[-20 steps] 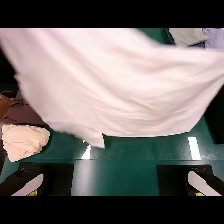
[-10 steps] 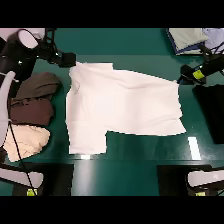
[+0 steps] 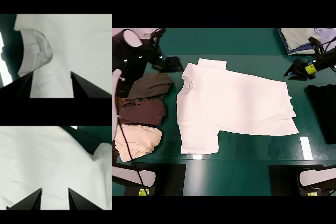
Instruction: Fold the shirts.
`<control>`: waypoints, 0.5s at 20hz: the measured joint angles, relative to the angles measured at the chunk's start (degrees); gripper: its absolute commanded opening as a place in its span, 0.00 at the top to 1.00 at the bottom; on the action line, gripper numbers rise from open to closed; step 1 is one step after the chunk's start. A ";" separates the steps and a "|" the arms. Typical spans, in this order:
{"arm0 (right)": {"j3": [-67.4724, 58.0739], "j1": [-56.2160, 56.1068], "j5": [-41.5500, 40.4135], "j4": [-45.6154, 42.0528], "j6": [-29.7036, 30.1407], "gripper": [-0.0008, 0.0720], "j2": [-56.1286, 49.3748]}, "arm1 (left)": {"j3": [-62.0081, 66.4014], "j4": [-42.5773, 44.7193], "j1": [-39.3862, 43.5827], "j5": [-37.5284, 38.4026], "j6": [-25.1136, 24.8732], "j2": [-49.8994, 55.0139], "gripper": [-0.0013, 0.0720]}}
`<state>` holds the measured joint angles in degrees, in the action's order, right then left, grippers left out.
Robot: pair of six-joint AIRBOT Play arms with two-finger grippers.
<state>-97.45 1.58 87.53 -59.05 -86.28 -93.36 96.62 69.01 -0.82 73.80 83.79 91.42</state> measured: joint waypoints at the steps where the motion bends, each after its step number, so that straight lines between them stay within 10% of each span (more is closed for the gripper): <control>1: 3.26 0.35 0.02 0.11 0.61 0.46 2.40 | -3.17 0.00 -0.96 0.96 -0.02 -2.19 0.24; 10: 29.70 0.94 -6.01 0.94 2.67 0.46 24.24 | -46.73 -1.38 -3.67 -5.03 -0.63 -24.76 0.24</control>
<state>-67.75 2.52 81.52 -58.11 -83.61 -69.12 49.89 67.64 -4.49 68.77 83.15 66.65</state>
